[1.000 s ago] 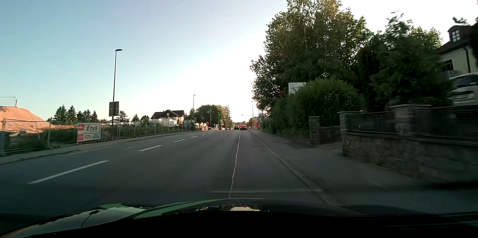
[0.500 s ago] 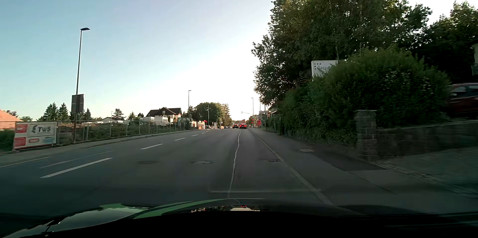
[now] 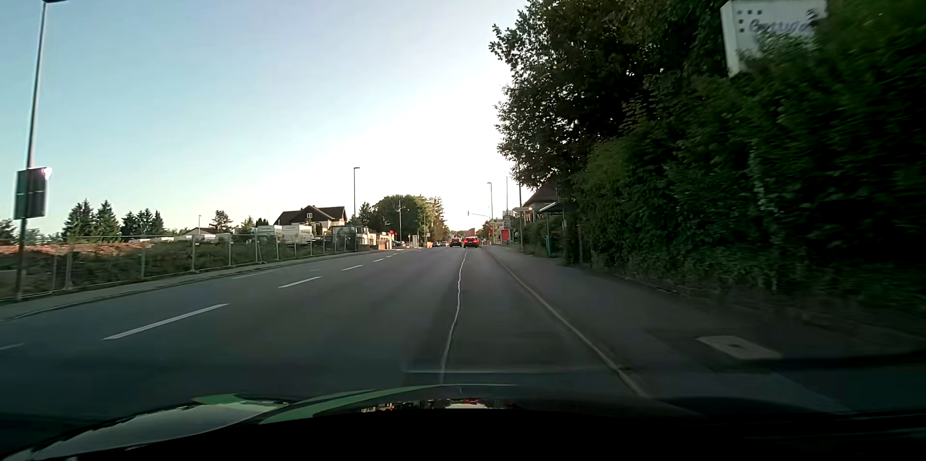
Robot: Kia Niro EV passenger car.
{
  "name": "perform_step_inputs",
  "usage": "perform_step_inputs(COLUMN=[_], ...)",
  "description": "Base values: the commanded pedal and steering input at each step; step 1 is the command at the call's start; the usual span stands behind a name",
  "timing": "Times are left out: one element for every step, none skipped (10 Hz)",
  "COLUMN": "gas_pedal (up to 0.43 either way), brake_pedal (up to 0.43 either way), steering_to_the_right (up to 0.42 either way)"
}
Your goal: Follow the waypoints while adhering to traffic rules and regulations
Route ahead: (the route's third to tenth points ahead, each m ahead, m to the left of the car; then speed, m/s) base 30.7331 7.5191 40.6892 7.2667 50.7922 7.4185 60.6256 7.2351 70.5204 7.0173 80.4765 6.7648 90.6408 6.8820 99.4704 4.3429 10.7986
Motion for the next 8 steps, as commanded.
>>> perform_step_inputs(gas_pedal=[0.000, 0.000, 0.000, 0.000, 0.000, 0.000, 0.000, 0.000], brake_pedal=[0.000, 0.000, 0.000, 0.000, 0.000, 0.000, 0.000, 0.000], steering_to_the_right=[0.000, 0.000, 0.001, 0.007, 0.005, 0.002, 0.002, 0.002])
